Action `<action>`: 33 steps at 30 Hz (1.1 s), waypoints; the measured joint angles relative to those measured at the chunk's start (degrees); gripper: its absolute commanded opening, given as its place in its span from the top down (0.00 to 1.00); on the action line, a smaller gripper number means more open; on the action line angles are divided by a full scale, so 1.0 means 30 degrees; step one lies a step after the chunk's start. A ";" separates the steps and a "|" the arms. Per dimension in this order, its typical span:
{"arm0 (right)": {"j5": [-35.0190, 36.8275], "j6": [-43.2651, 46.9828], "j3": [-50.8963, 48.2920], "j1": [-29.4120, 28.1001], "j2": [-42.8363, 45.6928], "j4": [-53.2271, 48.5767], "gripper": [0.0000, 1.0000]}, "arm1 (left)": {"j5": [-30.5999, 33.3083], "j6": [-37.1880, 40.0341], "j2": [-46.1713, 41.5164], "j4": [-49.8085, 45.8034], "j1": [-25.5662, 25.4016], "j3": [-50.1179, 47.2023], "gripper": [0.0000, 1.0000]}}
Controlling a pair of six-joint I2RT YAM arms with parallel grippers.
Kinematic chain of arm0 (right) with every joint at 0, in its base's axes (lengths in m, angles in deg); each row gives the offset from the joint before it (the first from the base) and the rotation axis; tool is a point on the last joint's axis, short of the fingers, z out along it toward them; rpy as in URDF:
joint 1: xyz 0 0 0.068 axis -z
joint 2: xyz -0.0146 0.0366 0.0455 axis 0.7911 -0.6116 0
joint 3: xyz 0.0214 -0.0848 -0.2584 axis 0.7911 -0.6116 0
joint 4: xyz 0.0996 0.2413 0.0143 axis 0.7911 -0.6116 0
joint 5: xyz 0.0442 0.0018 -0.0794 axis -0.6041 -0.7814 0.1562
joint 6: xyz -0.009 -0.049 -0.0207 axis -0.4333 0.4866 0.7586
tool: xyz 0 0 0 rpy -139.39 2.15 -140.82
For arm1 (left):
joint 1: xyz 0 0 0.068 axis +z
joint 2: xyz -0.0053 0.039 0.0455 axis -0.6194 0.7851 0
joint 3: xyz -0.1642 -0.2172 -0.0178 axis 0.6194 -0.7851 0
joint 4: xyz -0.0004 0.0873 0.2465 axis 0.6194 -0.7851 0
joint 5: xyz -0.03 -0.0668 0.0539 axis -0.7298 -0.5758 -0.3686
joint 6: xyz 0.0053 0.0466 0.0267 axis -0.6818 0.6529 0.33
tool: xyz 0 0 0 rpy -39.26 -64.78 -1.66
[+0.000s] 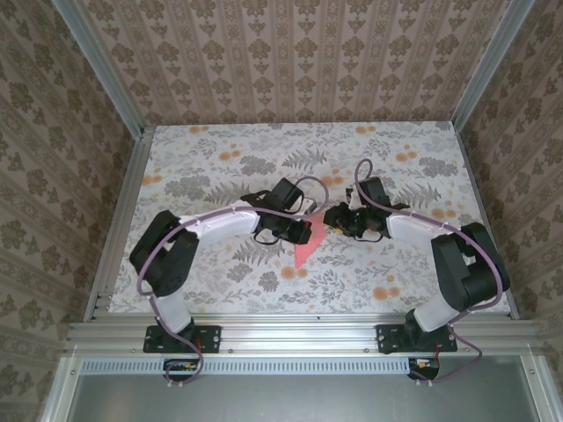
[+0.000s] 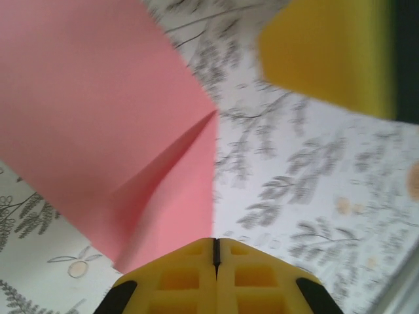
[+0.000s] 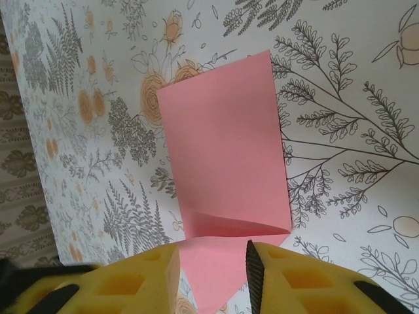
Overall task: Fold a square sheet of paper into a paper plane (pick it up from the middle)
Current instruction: Third fold the triangle at the center of the table.
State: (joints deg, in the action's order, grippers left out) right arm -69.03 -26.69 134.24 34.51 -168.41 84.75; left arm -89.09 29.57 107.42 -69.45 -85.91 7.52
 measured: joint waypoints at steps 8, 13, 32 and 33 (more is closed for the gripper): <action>-0.0561 -0.0146 -0.0015 0.0007 -0.1020 0.0291 0.61 | 0.1654 -0.0073 0.0954 -0.0750 0.0408 0.0000 1.00; -0.0831 -0.0313 -0.0015 0.0000 -0.1610 0.0291 0.60 | 0.1778 -0.0058 0.1362 -0.0736 0.0517 0.0000 1.00; -0.1122 -0.0605 0.0153 0.0022 -0.2951 0.0226 0.60 | 0.1938 -0.0051 0.1792 -0.0627 0.0517 -0.0022 1.00; -0.1166 -0.0678 0.0168 0.0022 -0.2980 0.0248 0.60 | 0.1938 -0.0051 0.1792 -0.0619 0.0517 -0.0022 1.00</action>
State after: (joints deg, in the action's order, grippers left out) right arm -72.53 -28.72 134.75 34.58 -177.35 85.49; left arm -83.27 29.42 112.79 -71.31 -84.36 7.45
